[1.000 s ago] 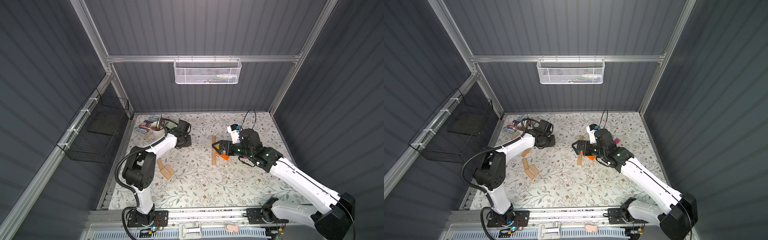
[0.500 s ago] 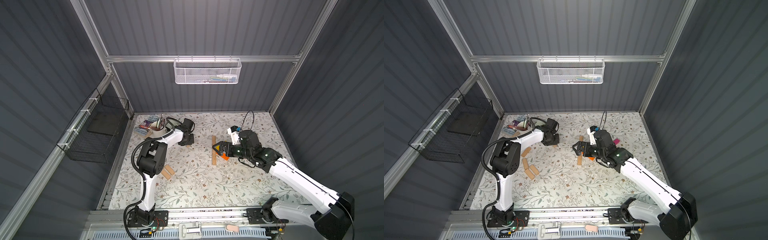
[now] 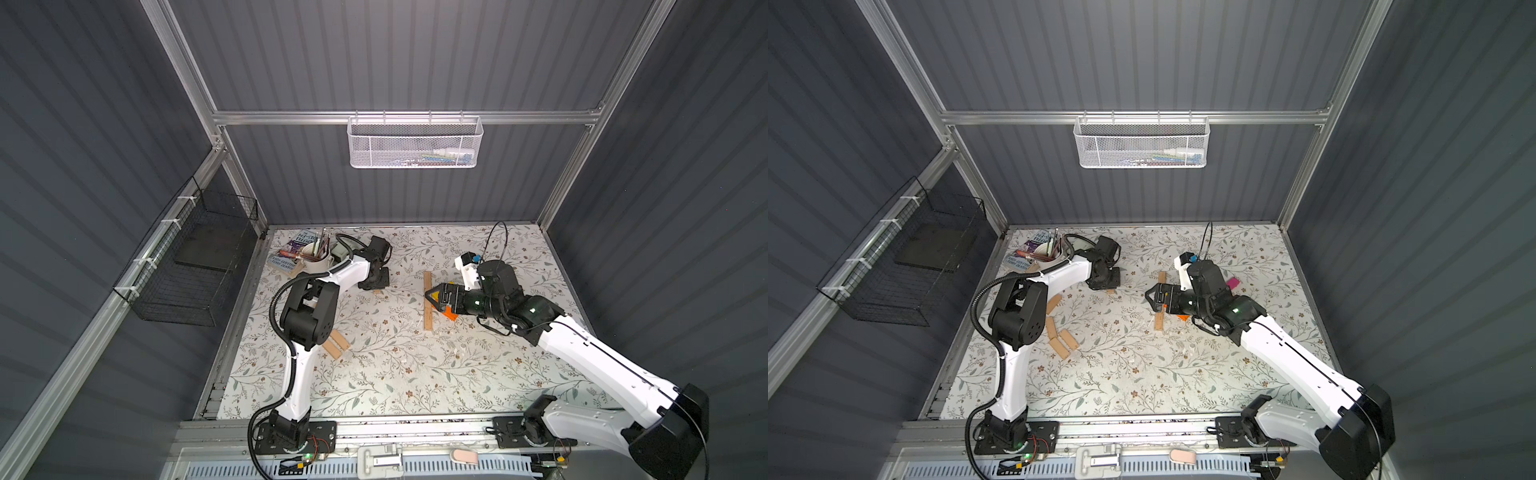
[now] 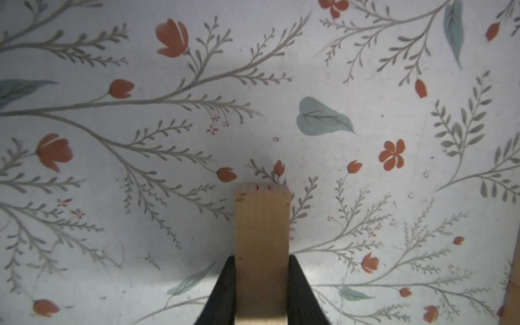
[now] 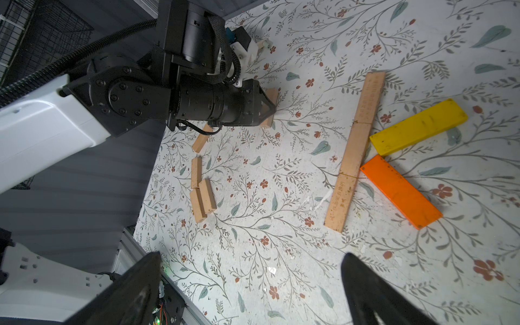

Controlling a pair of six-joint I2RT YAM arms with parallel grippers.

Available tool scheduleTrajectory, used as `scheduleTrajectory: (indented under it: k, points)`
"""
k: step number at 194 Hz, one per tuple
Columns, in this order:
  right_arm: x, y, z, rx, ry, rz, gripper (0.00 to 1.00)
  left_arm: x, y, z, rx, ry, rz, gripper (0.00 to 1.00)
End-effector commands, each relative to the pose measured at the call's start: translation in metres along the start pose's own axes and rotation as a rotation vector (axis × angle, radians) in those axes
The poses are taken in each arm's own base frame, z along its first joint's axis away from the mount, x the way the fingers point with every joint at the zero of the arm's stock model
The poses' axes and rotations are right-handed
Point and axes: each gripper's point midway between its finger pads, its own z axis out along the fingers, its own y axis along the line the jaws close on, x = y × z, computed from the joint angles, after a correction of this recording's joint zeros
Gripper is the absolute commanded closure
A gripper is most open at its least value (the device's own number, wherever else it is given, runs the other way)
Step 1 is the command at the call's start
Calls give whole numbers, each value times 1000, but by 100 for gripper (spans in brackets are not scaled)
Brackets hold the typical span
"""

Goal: Assemble the letter k with building blocks
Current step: Place the building block at the center of the board.

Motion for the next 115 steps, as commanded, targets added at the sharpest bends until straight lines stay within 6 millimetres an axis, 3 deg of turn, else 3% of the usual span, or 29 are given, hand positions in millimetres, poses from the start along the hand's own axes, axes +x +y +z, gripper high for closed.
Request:
scheduleTrajectory:
  k: [1,79,115]
  points:
    - [5,-2,2,6,18,11,1,9,9,9,-38,47,16,71]
    - [4,0,1,3,13,11,1,2,7,-1,-29,23,27,53]
    - [3,0,1,3,12,8,1,-15,5,-37,-12,-58,16,41]
